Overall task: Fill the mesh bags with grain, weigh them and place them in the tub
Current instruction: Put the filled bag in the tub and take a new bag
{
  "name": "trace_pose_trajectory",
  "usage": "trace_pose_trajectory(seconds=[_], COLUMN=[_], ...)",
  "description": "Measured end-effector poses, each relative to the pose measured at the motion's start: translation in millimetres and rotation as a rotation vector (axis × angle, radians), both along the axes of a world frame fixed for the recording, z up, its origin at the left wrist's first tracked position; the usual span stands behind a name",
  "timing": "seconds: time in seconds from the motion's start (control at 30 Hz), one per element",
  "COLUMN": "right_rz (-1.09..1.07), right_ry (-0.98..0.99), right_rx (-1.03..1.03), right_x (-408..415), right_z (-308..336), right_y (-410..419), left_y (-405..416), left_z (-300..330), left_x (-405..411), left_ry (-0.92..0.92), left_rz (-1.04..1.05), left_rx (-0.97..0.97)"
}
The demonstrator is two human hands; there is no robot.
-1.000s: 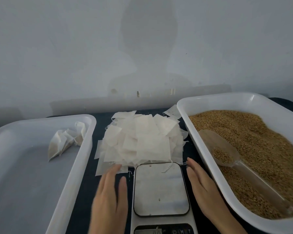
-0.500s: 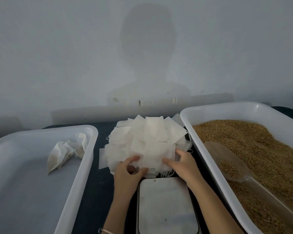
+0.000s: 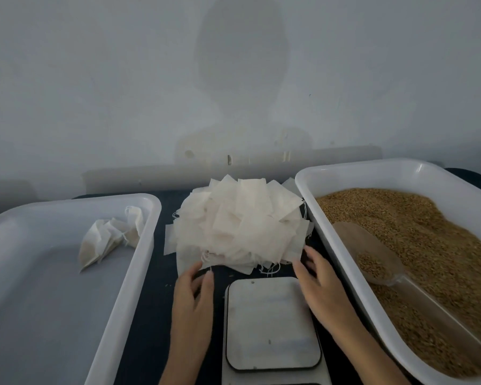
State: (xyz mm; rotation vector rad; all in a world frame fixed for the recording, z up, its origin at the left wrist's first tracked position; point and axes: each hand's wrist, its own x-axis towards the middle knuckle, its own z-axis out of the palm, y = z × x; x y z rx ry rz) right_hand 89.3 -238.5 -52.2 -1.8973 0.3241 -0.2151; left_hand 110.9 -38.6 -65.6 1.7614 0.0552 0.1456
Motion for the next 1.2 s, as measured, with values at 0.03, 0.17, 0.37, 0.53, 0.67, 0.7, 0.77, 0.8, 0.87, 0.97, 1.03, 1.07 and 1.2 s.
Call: trace_pose_trajectory(seconds=[0.03, 0.17, 0.37, 0.53, 0.67, 0.7, 0.77, 0.8, 0.87, 0.97, 1.03, 1.07, 1.2], right_rz=[-0.007, -0.062, 0.049, 0.072, -0.036, -0.051, -0.066, -0.067, -0.058, -0.026, -0.021, -0.023, -0.006], right_ry=[0.037, 0.209, 0.152, 0.076, 0.039, 0.011, -0.079, -0.123, -0.198, -0.281, -0.296, -0.295, -0.249], right_rx=[0.08, 0.389, 0.573, 0.5, 0.355, 0.295, 0.186, 0.142, 0.082, 0.016, -0.007, -0.009, -0.019], right_x=[-17, -45, -37, -23, -31, -33, -36, -37, -37, -38, -38, -38, -37], right_z=[-4, -14, -8, 0, -7, -7, -4, -1, 3, 8, 8, 8, 12], right_y=[2, 9, 14, 13, 15, 17, 23, 26, 29, 30, 30, 29, 28], left_y=[-1, -9, -25, -24, -16, -18, -28, -34, -44, -51, -52, -52, -51], left_z=[-1, -1, -4, 4, 16, 23, 34, 38, 41, 34, 30, 29, 41], left_x=[-14, -39, -33, -17, 0, 11, 37, 50, 73, 91, 93, 92, 74], left_ry=[0.015, 0.176, 0.315, 0.301, -0.023, -0.114, -0.172, -0.134, -0.029, -0.03, -0.038, -0.04, -0.151], left_rz=[0.012, 0.023, -0.054, -0.096, 0.044, 0.054, -0.001, -0.036, -0.106, -0.152, -0.163, -0.168, -0.162], left_rx=[-0.08, -0.39, -0.518, -0.462, 0.042, 0.164, 0.367, 0.436, 0.536, 0.711, 0.736, 0.718, 0.533])
